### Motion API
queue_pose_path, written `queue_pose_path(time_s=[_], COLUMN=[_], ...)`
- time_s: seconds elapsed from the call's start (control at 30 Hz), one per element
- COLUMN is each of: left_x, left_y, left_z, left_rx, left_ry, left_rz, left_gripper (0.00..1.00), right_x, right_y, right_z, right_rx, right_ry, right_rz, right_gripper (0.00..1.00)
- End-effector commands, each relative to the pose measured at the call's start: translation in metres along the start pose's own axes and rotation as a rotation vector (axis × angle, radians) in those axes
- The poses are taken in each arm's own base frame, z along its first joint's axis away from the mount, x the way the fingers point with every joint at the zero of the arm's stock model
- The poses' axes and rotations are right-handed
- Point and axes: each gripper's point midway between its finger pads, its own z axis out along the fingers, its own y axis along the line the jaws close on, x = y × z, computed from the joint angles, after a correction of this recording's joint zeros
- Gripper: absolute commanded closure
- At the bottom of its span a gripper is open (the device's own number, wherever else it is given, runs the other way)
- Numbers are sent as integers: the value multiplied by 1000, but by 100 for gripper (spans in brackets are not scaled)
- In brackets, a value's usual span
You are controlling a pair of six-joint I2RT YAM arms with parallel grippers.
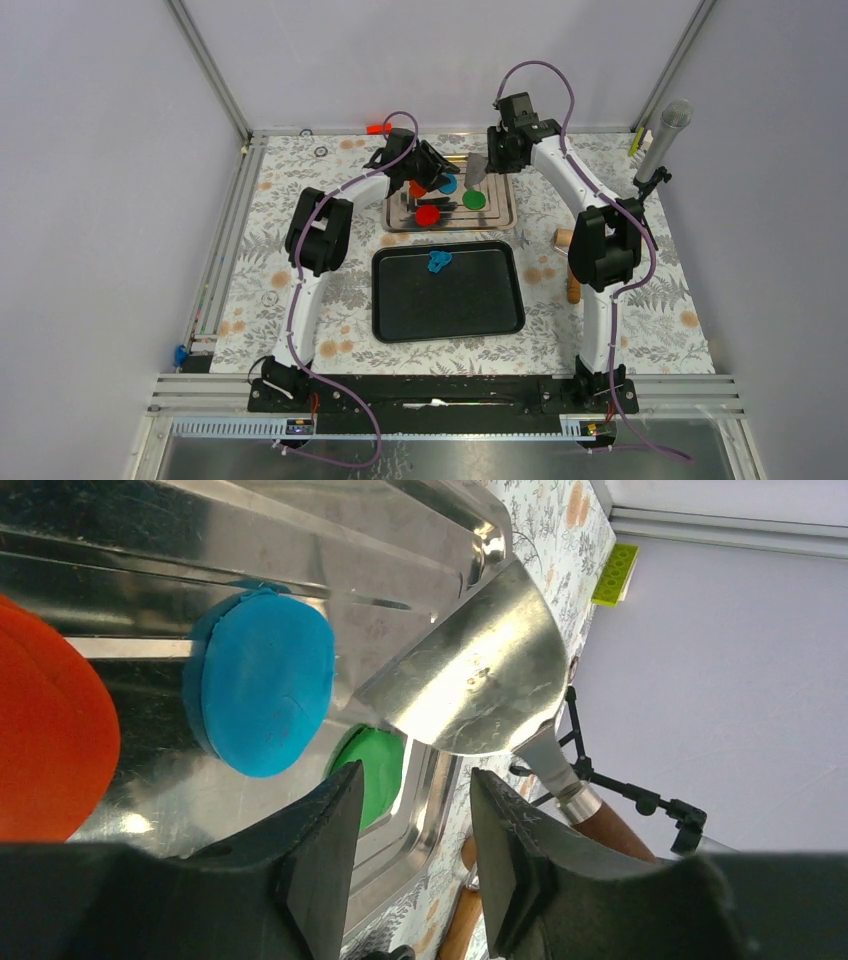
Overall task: Roll out the dumpling wrappers from the dough
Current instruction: Place the dumpling wrapper on the plate.
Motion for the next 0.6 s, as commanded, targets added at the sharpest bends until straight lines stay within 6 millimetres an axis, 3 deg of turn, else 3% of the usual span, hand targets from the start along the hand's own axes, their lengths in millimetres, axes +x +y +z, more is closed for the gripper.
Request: queue_pose_path(time_s=[0.0, 0.23, 0.43, 0.57], left_x=[-3, 2, 8, 14], left_y=[-44, -51, -61, -56], left_z=[-24, -53, -91, -111], left_rx=[107, 103, 86, 28], left_ry=[-18, -37, -68, -68], left_rz=[62, 115, 182, 223], left_gripper=[55, 53, 51, 49], right_x=[-22, -37, -48, -55], right_y=[-18, -17, -18, -18], right_z=[-21, -39, -64, -83], right_rx=[83, 80, 71, 56], right_ry=[-56, -107, -158, -227], right_rz=[-19, -1, 36, 75], right_gripper=[100, 100, 100, 100])
